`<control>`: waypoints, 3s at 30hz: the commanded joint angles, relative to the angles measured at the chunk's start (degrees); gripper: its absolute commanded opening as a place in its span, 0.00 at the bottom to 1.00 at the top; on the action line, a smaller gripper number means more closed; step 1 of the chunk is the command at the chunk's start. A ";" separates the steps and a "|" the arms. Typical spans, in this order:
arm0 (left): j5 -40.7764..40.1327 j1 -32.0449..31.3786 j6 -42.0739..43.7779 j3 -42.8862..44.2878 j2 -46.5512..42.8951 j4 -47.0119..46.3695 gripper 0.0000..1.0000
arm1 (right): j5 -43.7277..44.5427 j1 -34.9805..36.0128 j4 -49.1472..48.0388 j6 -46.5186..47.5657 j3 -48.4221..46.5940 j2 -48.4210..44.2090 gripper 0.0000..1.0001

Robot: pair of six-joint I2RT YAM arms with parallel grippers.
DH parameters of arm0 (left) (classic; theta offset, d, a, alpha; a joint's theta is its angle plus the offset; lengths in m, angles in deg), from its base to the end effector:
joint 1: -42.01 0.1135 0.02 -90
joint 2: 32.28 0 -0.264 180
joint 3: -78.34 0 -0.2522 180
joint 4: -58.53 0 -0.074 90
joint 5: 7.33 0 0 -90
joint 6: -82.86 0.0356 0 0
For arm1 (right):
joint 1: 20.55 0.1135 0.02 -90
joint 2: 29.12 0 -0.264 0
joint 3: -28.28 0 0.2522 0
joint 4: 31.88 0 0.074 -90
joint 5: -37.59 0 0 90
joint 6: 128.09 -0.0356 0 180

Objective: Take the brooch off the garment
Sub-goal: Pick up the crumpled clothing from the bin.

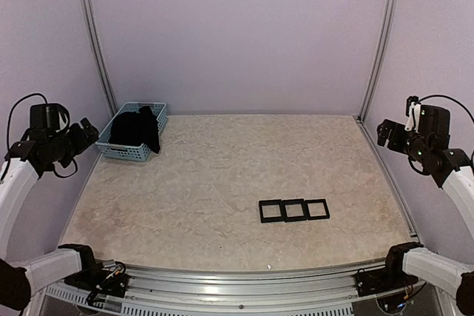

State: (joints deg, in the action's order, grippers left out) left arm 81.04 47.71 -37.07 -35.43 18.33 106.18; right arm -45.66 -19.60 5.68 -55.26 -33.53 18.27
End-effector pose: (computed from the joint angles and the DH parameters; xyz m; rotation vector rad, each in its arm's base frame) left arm 0.1872 0.0197 0.3273 -0.6699 2.0297 -0.2188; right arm 0.1861 -0.0011 0.3276 0.3541 1.9408 0.0901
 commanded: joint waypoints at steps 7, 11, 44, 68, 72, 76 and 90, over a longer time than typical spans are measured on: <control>-1.26 -0.07 1.54 7.65 7.06 1.14 0.99 | 1.52 0.48 -1.01 0.47 -1.93 0.17 1.00; 2.96 0.05 2.95 14.31 12.29 -0.02 0.99 | -0.02 0.49 -0.61 1.73 -4.59 1.73 1.00; 7.13 0.78 -5.48 66.83 80.79 9.96 0.99 | 1.33 9.39 0.92 -5.85 -14.68 18.74 0.99; 6.13 0.86 -11.06 73.94 94.34 9.34 0.43 | 6.62 11.06 6.98 -12.88 -14.46 14.28 0.96; 6.13 0.84 -10.05 73.66 92.30 7.32 0.10 | 7.10 11.00 7.42 -12.60 -14.01 13.12 0.96; 7.42 0.83 -8.18 73.74 89.04 3.56 0.00 | 7.28 11.07 7.95 -12.28 -13.92 11.87 0.96; 11.00 -0.49 -2.75 73.62 69.57 -4.58 0.00 | 5.99 11.05 7.66 -10.18 -10.84 5.88 0.96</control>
State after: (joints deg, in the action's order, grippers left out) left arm 89.76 48.45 -43.02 37.57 96.60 107.73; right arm -39.33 -9.20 12.43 -66.95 -45.86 25.97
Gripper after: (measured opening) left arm 0.075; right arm 0.958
